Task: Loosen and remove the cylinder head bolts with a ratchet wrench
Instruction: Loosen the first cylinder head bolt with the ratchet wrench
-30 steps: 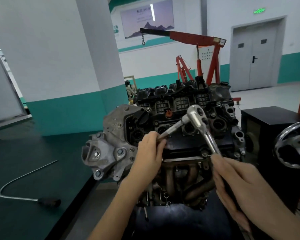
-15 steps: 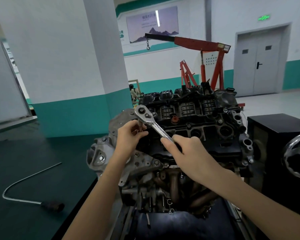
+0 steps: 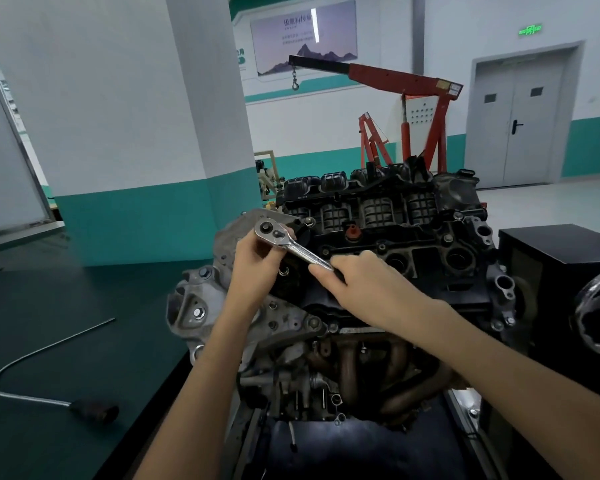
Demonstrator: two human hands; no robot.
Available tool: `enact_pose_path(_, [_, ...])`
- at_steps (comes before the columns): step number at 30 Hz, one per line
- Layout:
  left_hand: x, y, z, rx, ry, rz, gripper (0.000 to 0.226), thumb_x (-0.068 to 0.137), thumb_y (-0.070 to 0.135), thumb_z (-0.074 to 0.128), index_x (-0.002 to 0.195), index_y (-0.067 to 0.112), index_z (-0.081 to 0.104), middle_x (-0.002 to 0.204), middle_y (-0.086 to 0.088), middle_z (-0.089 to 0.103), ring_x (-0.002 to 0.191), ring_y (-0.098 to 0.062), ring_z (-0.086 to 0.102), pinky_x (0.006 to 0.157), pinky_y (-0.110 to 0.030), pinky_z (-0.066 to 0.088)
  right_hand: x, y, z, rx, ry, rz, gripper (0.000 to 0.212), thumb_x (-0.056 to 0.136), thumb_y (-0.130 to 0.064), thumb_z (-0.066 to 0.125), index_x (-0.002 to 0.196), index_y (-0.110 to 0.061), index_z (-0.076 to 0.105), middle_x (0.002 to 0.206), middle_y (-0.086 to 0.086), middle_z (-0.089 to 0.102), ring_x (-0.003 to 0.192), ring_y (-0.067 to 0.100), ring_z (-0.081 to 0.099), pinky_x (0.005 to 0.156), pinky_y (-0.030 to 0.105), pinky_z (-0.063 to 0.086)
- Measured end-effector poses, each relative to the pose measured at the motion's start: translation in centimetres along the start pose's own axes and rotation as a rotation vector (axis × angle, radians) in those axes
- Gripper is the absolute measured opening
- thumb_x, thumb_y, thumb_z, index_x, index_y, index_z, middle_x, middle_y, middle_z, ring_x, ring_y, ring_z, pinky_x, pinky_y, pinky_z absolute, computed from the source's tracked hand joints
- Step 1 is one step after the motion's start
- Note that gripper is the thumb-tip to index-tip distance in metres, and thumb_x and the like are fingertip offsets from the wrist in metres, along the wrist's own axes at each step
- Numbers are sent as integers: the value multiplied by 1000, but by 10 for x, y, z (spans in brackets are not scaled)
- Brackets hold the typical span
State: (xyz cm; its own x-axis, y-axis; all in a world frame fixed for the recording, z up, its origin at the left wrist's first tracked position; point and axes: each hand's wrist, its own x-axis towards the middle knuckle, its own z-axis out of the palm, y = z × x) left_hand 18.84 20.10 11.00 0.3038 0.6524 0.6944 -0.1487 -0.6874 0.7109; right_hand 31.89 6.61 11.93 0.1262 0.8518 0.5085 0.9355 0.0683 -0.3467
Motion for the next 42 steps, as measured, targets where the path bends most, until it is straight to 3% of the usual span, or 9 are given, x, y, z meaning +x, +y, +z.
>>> enact_pose_path(3, [-3,-7,2,5,81,-77,29,93,-2,53,87,23,66,73,14,68,70,4,63,67,-11,48,13,3,1,-67,-85,-19,45,95,-56,34,64,-23,41,61,-2,48,53,13,46,52,31,33])
enact_pose_path(13, [-12,-21,17,-63,123,-107,23,97,12,55,76,20,57,59,21,56,62,8,50,64,-11,41,2,17,26,81,-171,-51,33,92,-45,51,70,-21,45,61,-2,50,45,10,45,47,26,40])
enact_pose_path(18, [-13,-19,12,-105,143,-126,23,94,-1,50,77,10,60,60,9,48,54,2,40,55,-11,36,53,20,-27,-313,-362,-227,16,93,-34,51,81,-22,51,68,-4,54,52,9,54,48,24,47])
enact_pose_path(21, [-13,-18,7,-74,109,-77,37,94,1,51,62,18,45,56,8,43,54,-1,36,54,-9,34,86,17,-57,-618,-271,-370,17,91,-35,49,85,-20,54,62,-7,46,51,6,44,46,25,34])
enact_pose_path(23, [-13,-19,9,-68,116,-87,37,95,1,51,63,20,47,53,14,45,52,2,37,54,-10,35,82,17,-54,-652,-237,-372,16,91,-36,50,85,-21,53,62,-8,43,52,7,44,49,27,37])
enact_pose_path(27, [-14,-26,20,-140,230,-162,18,96,5,54,81,12,60,61,11,47,55,4,42,57,-13,37,22,17,-7,-357,-138,-121,18,90,-40,50,80,-27,42,64,-7,44,60,19,54,55,25,41])
enact_pose_path(34, [-13,-28,25,-190,258,-192,34,95,25,60,69,22,38,63,0,32,56,-8,30,52,-21,30,-36,-43,89,248,-44,108,14,92,-25,49,90,-15,39,77,11,57,66,29,60,60,40,52])
enact_pose_path(37, [-11,-30,15,-134,169,-192,35,95,25,61,67,21,40,61,0,36,56,-10,32,56,-26,31,-23,-22,62,56,-112,54,16,90,-25,51,88,-18,36,79,9,52,71,31,59,62,38,51])
enact_pose_path(42, [-4,-23,5,-73,29,-115,43,94,8,53,56,29,55,49,15,45,48,2,36,49,-12,33,38,21,-34,-444,-301,-218,8,91,-23,52,96,-18,49,71,-1,53,54,10,49,54,29,45])
